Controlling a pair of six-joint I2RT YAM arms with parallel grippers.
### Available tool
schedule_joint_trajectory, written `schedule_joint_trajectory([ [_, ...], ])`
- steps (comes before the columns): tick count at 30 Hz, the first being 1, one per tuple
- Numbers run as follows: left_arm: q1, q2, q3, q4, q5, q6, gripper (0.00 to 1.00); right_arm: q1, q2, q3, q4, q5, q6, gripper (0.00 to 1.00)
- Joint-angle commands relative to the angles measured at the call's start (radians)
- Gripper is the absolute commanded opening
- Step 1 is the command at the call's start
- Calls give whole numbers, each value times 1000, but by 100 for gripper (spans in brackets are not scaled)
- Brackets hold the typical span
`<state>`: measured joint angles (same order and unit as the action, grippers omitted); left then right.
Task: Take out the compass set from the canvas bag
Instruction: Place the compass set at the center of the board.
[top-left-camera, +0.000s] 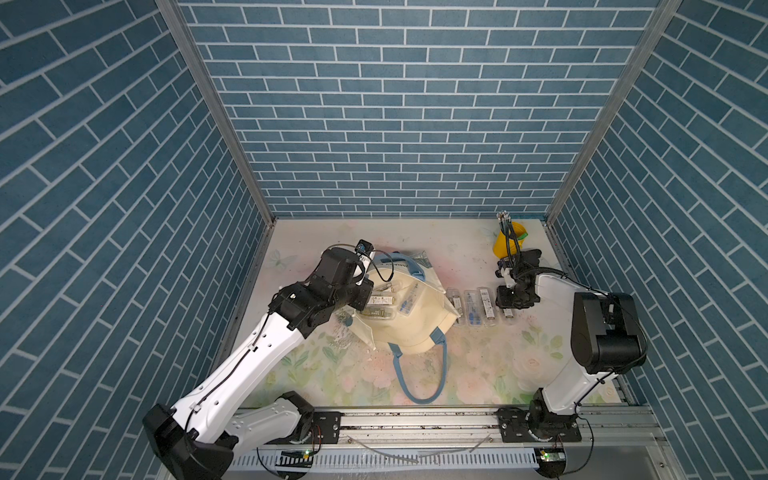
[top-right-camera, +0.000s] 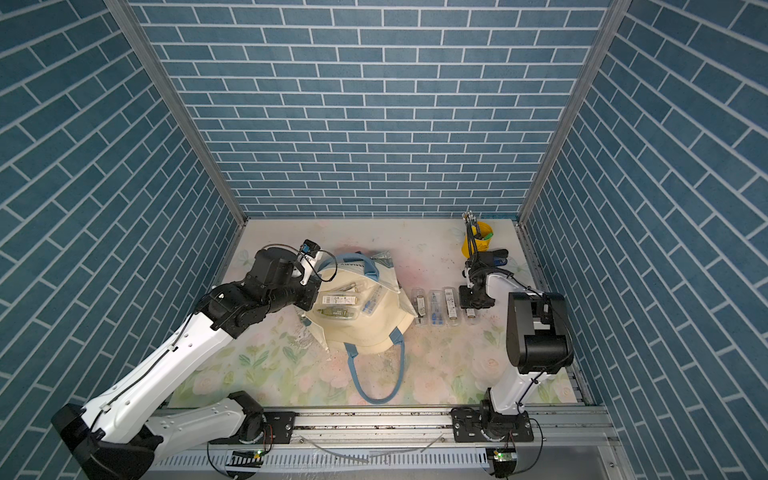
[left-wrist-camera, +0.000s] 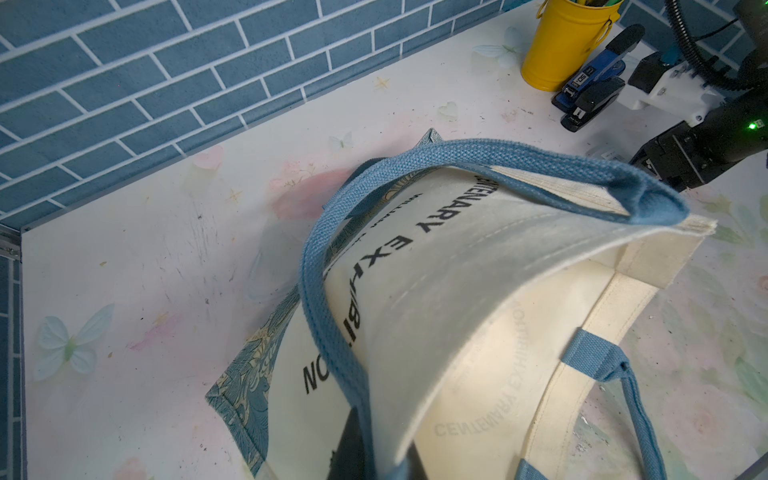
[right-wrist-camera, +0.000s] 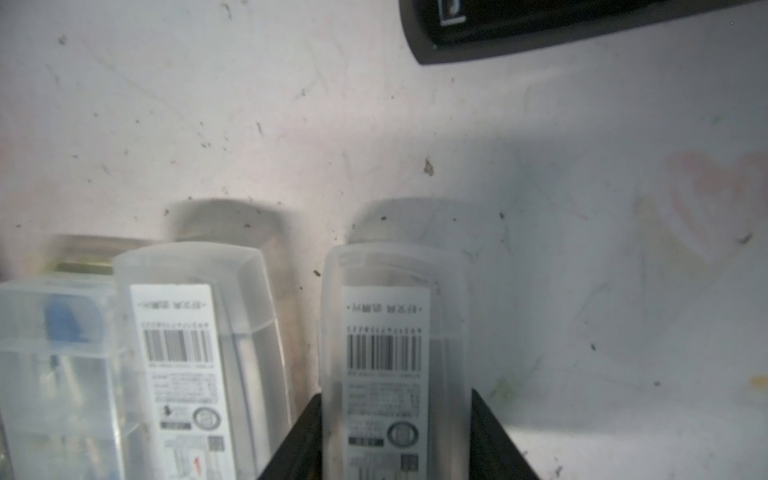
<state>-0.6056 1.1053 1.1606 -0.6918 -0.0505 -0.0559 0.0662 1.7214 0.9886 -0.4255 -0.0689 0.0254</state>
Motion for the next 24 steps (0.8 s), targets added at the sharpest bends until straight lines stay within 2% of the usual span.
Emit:
schedule_joint_trajectory([
  [1,-3,-14,40,37,5,-2,0,-3,26,48,-8,-5,-35,47],
  [24,-3,-19,38,36,-5,2,0,-3,-17,59,-10,23,-26,59],
])
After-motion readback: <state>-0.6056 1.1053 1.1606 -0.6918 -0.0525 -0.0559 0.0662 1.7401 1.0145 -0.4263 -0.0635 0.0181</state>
